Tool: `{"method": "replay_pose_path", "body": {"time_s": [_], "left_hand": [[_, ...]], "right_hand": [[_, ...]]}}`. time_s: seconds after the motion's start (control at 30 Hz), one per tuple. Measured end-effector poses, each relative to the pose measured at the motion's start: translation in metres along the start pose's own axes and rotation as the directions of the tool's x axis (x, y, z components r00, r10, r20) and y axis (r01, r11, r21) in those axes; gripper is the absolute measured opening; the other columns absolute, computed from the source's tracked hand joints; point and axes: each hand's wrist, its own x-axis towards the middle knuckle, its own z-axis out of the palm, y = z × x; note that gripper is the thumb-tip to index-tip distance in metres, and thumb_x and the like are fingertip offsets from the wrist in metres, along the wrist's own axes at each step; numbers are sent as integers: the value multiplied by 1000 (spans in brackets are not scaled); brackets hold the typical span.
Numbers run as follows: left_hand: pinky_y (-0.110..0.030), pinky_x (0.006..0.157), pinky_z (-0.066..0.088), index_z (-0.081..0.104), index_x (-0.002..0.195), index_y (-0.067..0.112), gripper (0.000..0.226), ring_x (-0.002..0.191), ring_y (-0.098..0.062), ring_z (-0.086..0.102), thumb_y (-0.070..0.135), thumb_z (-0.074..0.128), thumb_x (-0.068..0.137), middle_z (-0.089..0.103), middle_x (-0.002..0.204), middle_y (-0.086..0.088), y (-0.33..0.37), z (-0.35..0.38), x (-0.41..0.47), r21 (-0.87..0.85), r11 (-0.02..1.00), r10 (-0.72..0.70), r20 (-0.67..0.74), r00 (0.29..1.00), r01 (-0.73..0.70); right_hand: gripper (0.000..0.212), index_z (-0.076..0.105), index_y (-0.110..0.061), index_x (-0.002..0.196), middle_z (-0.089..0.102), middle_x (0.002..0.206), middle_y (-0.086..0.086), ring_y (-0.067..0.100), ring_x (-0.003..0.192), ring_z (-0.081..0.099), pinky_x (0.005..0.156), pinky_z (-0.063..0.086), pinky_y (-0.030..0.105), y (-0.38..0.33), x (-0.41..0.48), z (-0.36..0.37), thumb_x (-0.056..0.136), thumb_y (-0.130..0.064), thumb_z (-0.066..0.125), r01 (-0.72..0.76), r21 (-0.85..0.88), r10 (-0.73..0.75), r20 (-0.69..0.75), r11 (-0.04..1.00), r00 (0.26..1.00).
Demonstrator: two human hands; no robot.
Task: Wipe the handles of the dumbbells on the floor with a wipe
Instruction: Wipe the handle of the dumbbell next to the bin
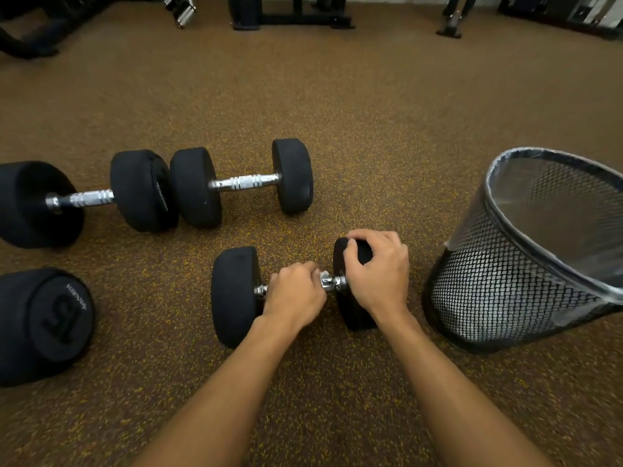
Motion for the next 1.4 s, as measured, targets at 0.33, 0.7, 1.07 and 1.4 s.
{"method": "replay_pose_path", "body": {"time_s": [0.33,0.7,1.07,1.4], "left_hand": [[-45,95,51,70,116,20,22,102,-28,66,28,52,108,74,106,-5,-5,-1,-6,-66,996,65,-43,997,-68],[-39,99,52,73,127,21,27,111,-23,66,25,55,108,74,118,-1,-6,-10,-8,-118,990,75,-10,997,-76],[-43,94,57,75,121,20,24,102,-25,68,27,56,108,73,111,-4,-4,-14,-6,-98,995,-9,14,1000,10],[-15,99,44,82,114,10,18,106,-19,68,12,69,101,77,114,-7,-12,3,-24,-238,964,67,-211,975,-118]], "right_hand": [[19,78,-28,102,76,102,-16,10,104,59,97,44,38,-1,2,1,95,-32,61,-6,4,6,0,1000,1000],[20,79,-28,105,75,104,-17,8,106,60,98,44,37,0,-1,1,95,-33,62,-13,4,13,-8,1000,1000],[22,79,-28,103,74,100,-15,9,104,59,95,42,35,1,-1,1,93,-35,61,-23,23,24,-18,999,1000],[21,79,-29,105,75,103,-15,8,105,59,97,41,33,3,-3,2,95,-34,61,-11,26,11,-13,1000,1000]]}}
